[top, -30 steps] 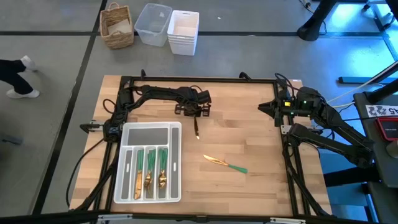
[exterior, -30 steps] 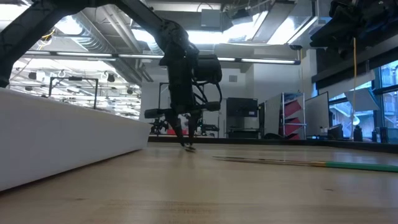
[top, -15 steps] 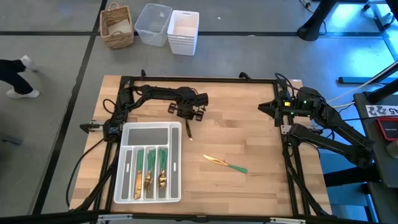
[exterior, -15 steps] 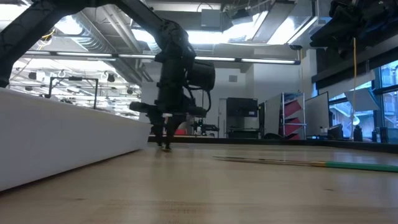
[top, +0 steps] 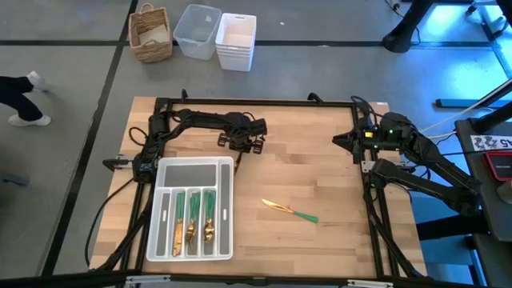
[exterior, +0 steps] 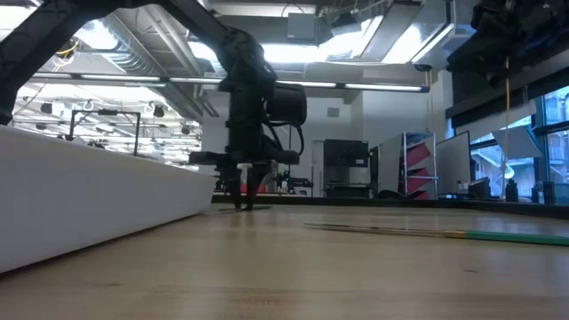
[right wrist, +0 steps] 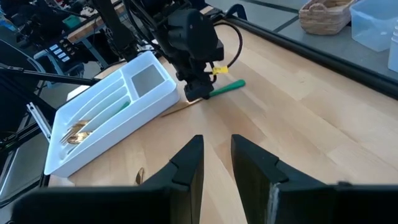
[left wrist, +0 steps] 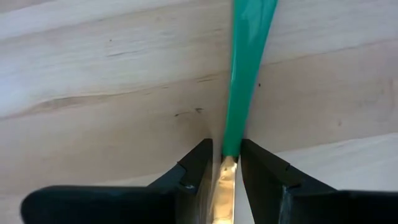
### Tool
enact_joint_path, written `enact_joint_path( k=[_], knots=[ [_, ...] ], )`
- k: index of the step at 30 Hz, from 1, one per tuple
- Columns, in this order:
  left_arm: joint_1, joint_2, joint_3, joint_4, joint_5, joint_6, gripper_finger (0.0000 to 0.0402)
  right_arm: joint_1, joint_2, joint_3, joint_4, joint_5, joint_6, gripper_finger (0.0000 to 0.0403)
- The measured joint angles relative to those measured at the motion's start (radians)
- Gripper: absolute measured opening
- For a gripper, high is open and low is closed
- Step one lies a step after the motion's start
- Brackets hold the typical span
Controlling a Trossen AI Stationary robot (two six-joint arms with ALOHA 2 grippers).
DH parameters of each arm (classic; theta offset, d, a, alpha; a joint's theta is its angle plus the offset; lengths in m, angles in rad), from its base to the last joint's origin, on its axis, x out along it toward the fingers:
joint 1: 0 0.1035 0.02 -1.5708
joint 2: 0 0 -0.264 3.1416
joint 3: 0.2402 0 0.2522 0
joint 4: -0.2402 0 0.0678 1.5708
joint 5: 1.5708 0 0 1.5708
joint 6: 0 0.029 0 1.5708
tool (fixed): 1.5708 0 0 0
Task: Sort silverware
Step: Put the green knife on the silverware tray
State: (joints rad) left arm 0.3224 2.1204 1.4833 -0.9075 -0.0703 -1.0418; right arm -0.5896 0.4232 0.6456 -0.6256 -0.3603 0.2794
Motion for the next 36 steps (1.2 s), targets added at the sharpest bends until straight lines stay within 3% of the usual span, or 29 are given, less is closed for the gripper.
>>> enact_joint_path(
  k=[4, 11, 29, 36],
  knots=[
    [-0.007, 0.001, -0.017, 0.006, 0.001, 0.032, 0.0071, 0.0, 0.0, 0.0, -0.008, 0.0, 0.0, 0.0083],
    [-0.008, 0.002, -0.021, 0.026, 0.002, 0.055, 0.0013, 0.0, 0.0, 0.0, -0.008, 0.012, -0.001, 0.0083],
    [0.012, 0.011, 0.056, 0.003, 0.065, 0.132, 0.0017, 0.0, 0.0, 0.0, -0.008, 0.016, -0.001, 0.0083],
    [0.033, 0.014, 0.07, 0.068, 0.151, 0.168, 0.0014, 0.0, 0.0, 0.0, -0.007, 0.016, -0.001, 0.0083]
  ],
)
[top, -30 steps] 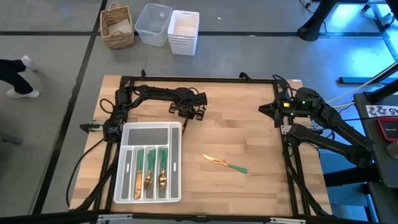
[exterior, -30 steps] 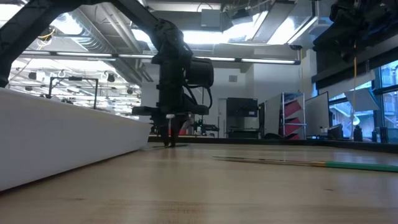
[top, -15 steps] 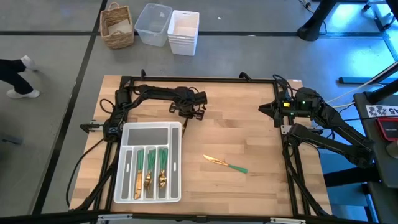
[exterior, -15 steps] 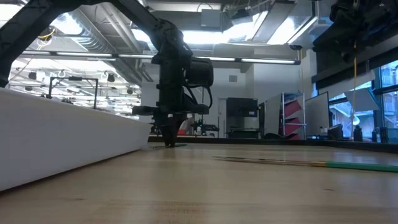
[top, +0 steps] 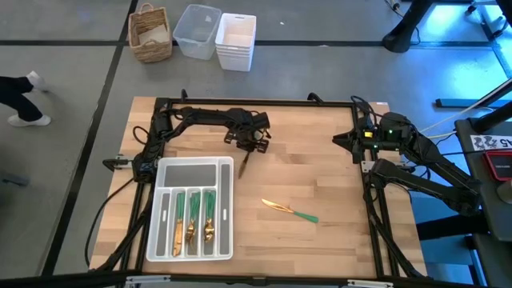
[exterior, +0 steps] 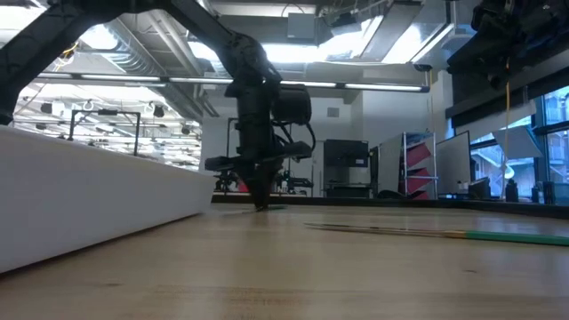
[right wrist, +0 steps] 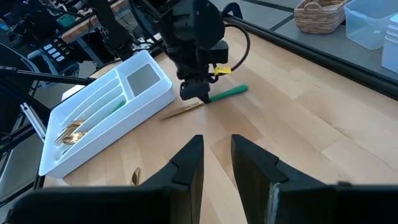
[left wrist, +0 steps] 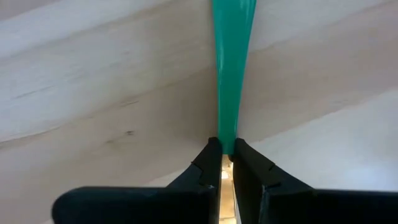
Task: Sort silverware
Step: Put the green knife on the silverware tray
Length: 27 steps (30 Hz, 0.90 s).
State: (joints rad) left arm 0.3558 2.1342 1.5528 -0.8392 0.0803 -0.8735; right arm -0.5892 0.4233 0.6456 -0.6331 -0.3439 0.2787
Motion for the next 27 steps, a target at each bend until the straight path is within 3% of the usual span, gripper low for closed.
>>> enact_joint_path(
  k=[11, 27],
  knots=[
    [0.007, 0.0, 0.002, 0.131, 0.106, 0.018, 0.0014, 0.0, 0.0, 0.0, 0.0, 0.0, 0.0, 0.0083],
    [0.009, -0.062, 0.003, 0.123, 0.171, 0.047, 0.0011, 0.0, 0.0, 0.0, 0.0, -0.001, 0.0, 0.0083]
  ],
)
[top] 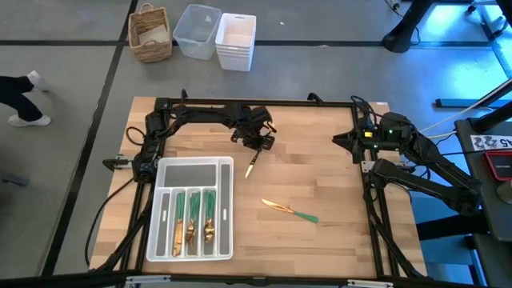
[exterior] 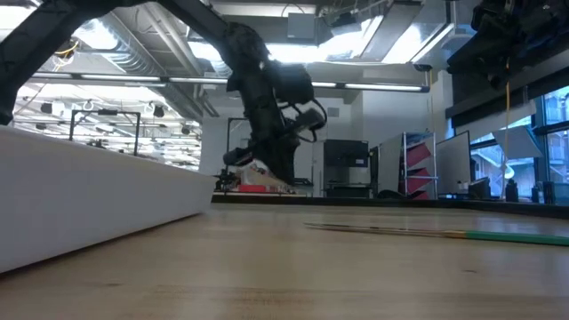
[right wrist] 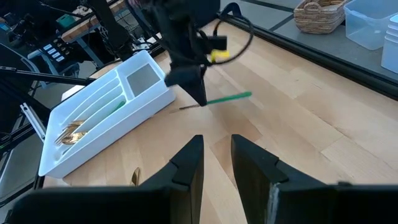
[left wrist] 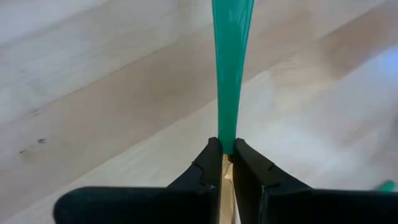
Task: Sort silverware
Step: Put the green knife on the silverware tray
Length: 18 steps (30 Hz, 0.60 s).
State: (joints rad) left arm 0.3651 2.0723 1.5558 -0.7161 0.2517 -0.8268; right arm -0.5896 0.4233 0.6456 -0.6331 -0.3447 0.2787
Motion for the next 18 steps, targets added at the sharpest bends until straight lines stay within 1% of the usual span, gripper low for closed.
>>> enact_joint_path(
  k=[7, 13, 18],
  knots=[
    [0.004, -0.095, 0.002, -0.028, -0.021, 0.018, 0.0012, 0.0, 0.0, 0.0, 0.0, 0.0, 0.0, 0.0083],
    [0.003, -0.195, 0.002, -0.179, -0.075, 0.017, 0.0015, 0.0, 0.0, 0.0, 0.0, 0.0, 0.0, 0.0083],
    [-0.003, -0.294, 0.002, -0.322, -0.108, -0.012, 0.0017, 0.0, 0.0, 0.0, 0.0, 0.0, 0.0, 0.0083]
  ],
)
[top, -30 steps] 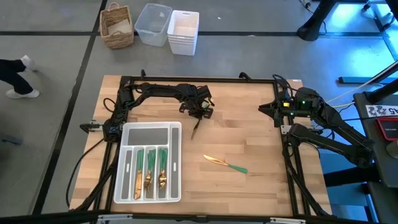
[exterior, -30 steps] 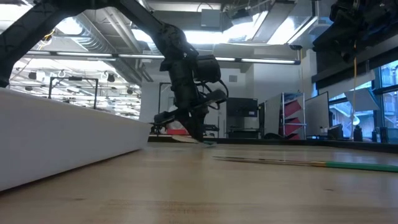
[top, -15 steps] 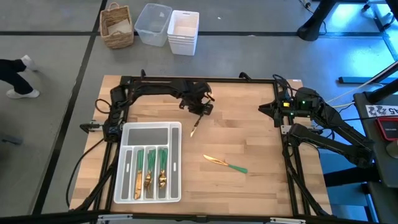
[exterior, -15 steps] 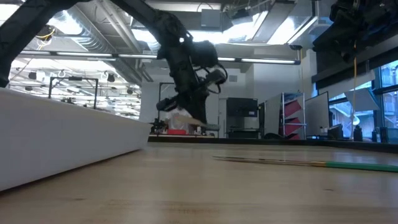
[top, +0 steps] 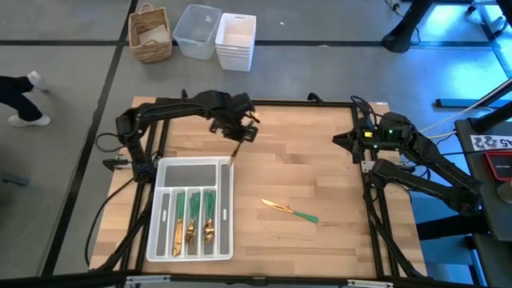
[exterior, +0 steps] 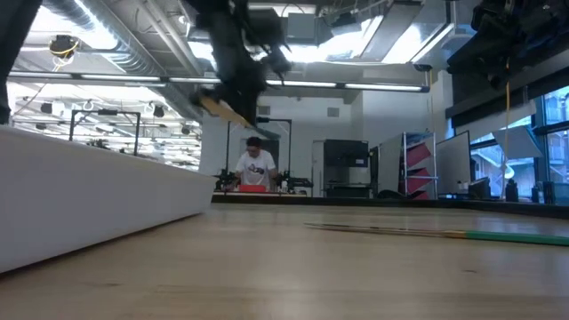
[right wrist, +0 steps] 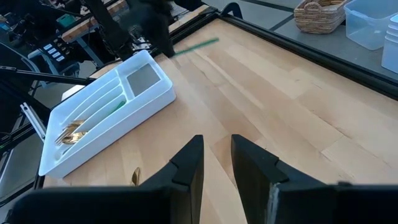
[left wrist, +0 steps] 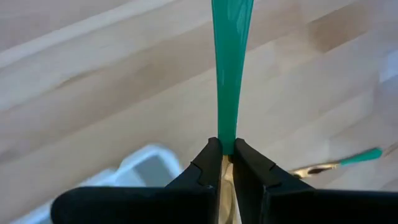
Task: Sort silverware
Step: Put the green knife on the silverware tray
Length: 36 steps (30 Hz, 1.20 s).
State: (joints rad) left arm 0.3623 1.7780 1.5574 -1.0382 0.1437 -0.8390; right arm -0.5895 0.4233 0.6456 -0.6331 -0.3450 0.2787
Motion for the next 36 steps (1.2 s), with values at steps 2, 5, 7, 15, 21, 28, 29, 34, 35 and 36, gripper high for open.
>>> enact_joint_path(
  k=[2, 5, 7, 15, 21, 28, 29, 34, 35, 36],
  knots=[
    [-0.007, -0.045, 0.0, -0.058, -0.019, -0.023, 0.0017, 0.0, 0.0, 0.0, 0.0, 0.0, 0.0, 0.0083],
    [-0.034, -0.109, 0.0, -0.16, -0.055, -0.076, 0.0018, 0.0, 0.0, 0.0, 0.0, 0.0, 0.0, 0.0083],
    [-0.061, -0.145, 0.0, -0.229, -0.077, -0.118, 0.0018, 0.0, 0.0, 0.0, 0.0, 0.0, 0.0, 0.0083],
    [-0.252, -0.24, 0.0, -0.438, -0.123, -0.361, 0.0019, 0.0, 0.0, 0.0, 0.001, 0.0, 0.0, 0.0083],
    [-0.446, -0.253, -0.001, -0.503, -0.13, -0.596, 0.0019, 0.0, 0.0, 0.0, 0.002, 0.0, 0.0, 0.0083],
    [-0.698, -0.253, -0.059, -0.497, -0.13, -0.962, 0.0019, 0.0, 0.0, 0.0, 0.002, 0.0, 0.0, 0.0083],
    [-0.736, -0.253, -0.073, -0.492, -0.129, -1.02, 0.0019, 0.0, 0.0, 0.0, 0.002, 0.0, 0.0, 0.0083],
    [-0.9, -0.25, -0.156, -0.441, -0.129, -1.284, 0.0019, 0.0, 0.0, 0.0, 0.002, 0.0, 0.0, 0.0083],
    [-0.927, -0.25, -0.174, -0.429, -0.129, -1.325, 0.0019, 0.0, 0.0, 0.0, 0.002, 0.0, 0.0, 0.0083],
    [-0.953, -0.25, -0.194, -0.413, -0.129, -1.361, 0.0019, 0.0, 0.0, 0.0, 0.002, 0.0, 0.0, 0.0083]
  ],
)
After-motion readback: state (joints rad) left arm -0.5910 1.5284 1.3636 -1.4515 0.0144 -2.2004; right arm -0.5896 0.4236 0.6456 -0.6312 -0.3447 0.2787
